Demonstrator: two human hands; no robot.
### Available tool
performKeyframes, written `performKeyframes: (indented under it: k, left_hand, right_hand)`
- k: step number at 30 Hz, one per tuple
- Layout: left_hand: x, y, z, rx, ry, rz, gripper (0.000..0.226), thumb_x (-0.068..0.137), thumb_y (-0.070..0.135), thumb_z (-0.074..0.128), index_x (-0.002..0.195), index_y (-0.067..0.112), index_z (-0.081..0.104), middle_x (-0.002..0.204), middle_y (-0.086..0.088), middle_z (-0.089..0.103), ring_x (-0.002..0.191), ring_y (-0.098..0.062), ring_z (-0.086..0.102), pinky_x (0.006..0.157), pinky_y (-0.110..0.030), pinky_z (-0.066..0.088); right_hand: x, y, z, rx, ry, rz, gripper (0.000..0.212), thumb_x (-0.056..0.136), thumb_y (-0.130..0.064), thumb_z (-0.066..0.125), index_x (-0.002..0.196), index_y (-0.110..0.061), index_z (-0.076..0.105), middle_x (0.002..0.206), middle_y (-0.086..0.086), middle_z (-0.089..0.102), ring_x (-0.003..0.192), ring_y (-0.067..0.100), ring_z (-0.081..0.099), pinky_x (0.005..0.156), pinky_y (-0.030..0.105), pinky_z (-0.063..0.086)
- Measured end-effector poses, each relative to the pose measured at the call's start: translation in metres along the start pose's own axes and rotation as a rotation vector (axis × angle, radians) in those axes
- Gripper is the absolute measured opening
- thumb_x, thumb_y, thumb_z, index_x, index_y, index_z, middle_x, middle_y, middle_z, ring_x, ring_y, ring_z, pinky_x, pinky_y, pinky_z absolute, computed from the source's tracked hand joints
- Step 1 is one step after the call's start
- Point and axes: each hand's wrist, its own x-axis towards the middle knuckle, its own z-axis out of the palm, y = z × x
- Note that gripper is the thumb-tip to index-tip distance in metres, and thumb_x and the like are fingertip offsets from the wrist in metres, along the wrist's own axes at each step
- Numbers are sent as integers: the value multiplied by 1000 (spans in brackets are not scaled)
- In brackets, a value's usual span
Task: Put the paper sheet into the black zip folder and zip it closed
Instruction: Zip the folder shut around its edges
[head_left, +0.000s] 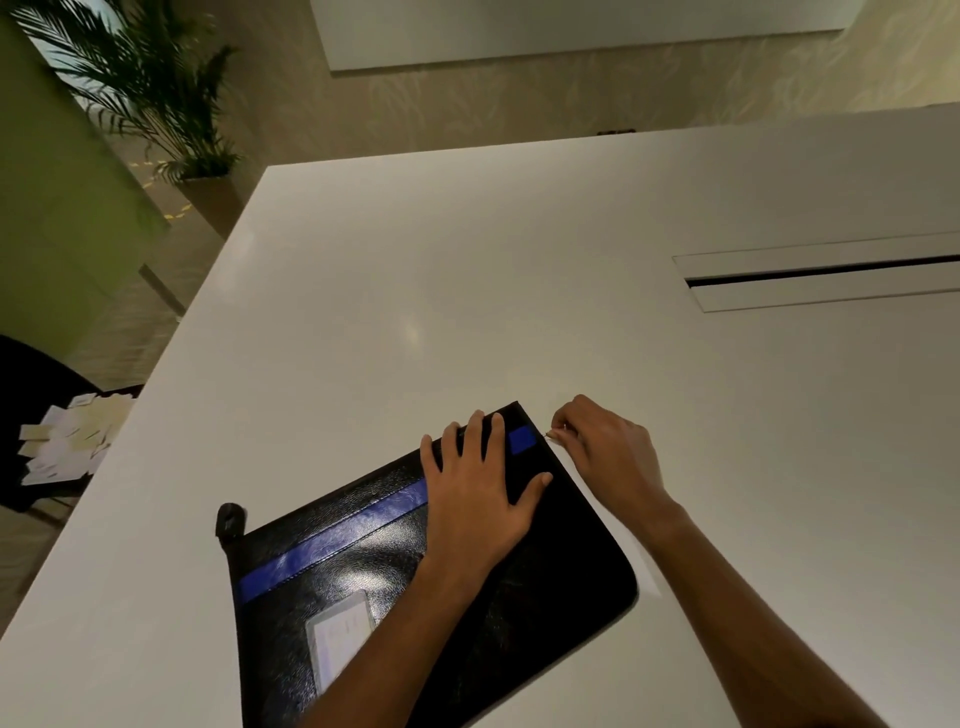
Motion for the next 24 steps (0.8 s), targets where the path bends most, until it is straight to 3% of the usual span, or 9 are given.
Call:
performKeyframes:
  k: [14, 20, 24]
  left_hand:
    - [0, 0, 4, -4, 12, -12, 87, 98, 81, 42, 159, 19, 48, 165, -7, 47, 147, -38, 45, 127, -68, 25]
    - [0, 0, 1, -4, -13, -18, 88, 98, 81, 42, 160, 20, 48, 166, -6, 47, 148, -38, 45, 127, -67, 25]
    - [5, -5, -7, -52, -23, -24, 84, 98, 82, 41, 159, 24, 51, 165, 0, 50, 148, -31, 47, 126, -60, 30]
  right_hand:
    - [43, -2, 21, 0, -8, -33, 11, 109, -42, 60, 100, -37, 55, 97, -14, 62, 71, 10, 66, 59, 37, 57]
    - [41, -5, 18, 31, -35, 16, 10, 108, -45, 59, 101, -39, 54, 94, -16, 65, 72, 11, 66, 63, 43, 61]
    - [29, -10, 1, 126, -76, 175, 24, 104, -61, 55, 123, -47, 57, 94, -22, 70, 82, 6, 70, 70, 37, 63]
